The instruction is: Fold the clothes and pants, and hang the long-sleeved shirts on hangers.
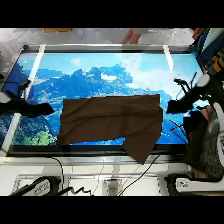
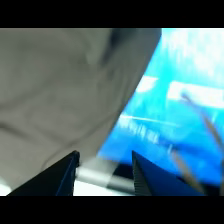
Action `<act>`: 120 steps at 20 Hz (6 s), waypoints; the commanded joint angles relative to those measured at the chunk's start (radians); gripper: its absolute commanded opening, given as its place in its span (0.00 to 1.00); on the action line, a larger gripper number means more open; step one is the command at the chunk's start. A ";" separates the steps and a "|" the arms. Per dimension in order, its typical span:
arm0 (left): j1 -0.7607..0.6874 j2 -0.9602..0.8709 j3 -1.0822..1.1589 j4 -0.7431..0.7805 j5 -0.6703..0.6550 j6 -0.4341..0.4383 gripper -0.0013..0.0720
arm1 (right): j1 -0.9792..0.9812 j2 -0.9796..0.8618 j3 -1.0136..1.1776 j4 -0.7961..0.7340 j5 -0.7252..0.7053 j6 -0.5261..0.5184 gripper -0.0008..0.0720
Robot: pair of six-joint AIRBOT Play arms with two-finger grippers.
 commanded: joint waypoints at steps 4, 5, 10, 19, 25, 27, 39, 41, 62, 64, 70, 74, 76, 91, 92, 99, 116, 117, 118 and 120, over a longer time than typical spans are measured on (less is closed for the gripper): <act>0.095 0.264 0.001 0.061 0.010 -0.020 0.96 | -0.088 0.326 -0.598 0.164 -0.113 -0.104 0.51; 0.095 0.268 0.001 0.061 0.008 -0.020 0.96 | -0.087 0.349 -0.673 0.203 -0.169 -0.104 0.51; 0.094 0.245 -0.005 0.061 -0.020 -0.021 0.96 | -0.087 0.356 -0.915 0.398 -0.464 -0.105 0.51; 0.098 0.117 -0.079 0.061 -0.019 -0.019 0.65 | -0.087 0.328 -0.930 0.485 -0.539 -0.257 0.28; 0.098 0.040 -0.179 0.094 -0.022 0.006 0.66 | -0.087 0.329 -0.930 0.526 -0.509 -0.293 0.04; 0.098 0.033 -0.240 0.094 -0.020 0.061 0.66 | -0.087 0.330 -0.930 0.525 -0.505 -0.293 0.04; 0.103 -0.114 -0.450 -0.196 0.010 0.396 0.65 | -0.087 0.330 -0.930 0.527 -0.476 -0.287 0.04; 0.103 -0.156 -0.450 -0.194 0.003 0.414 0.64 | -0.087 0.330 -0.930 0.528 -0.476 -0.287 0.04; 0.094 -0.135 -0.219 -0.883 0.044 0.511 0.04 | 0.006 0.571 -0.650 0.885 -0.906 -0.273 0.03; 0.074 -0.135 -0.219 -0.961 0.198 0.505 0.04 | 0.074 0.516 -0.650 0.894 -1.094 -0.241 0.03; -0.067 -0.238 -0.219 -0.990 0.529 0.505 0.04 | 0.208 0.181 -0.511 0.914 -1.328 -0.226 0.03; -0.122 -0.326 -0.218 -1.077 0.577 0.505 0.05 | 0.205 -0.016 -0.380 0.914 -1.318 -0.225 0.03; -0.122 -0.335 -0.217 -1.066 0.576 0.506 0.55 | 0.205 -0.045 -0.359 0.906 -1.283 -0.226 0.18; 0.025 -0.311 -0.195 -0.523 0.360 0.303 0.96 | 0.222 -0.041 -0.208 0.568 -0.685 -0.260 0.67; 0.012 -0.327 -0.179 -0.523 0.360 0.302 0.96 | 0.232 -0.041 -0.182 0.567 -0.662 -0.259 0.67; -0.108 -0.476 -0.079 -0.523 0.324 0.252 0.74 | 0.338 -0.042 -0.093 0.555 -0.750 -0.259 0.67; -0.071 -0.039 0.233 -0.523 -0.140 0.253 0.04 | 0.800 -0.232 -0.023 0.470 -1.099 0.064 0.03; -0.070 -0.010 0.233 -0.523 -0.140 0.253 0.04 | 0.841 -0.264 0.019 0.471 -1.098 0.074 0.03; -0.070 0.012 0.233 -0.523 -0.139 0.253 0.04 | 0.881 -0.299 0.066 0.470 -1.098 0.086 0.03; -0.070 0.038 0.233 -0.523 -0.140 0.253 0.04 | 0.948 -0.362 0.162 0.470 -1.099 0.090 0.03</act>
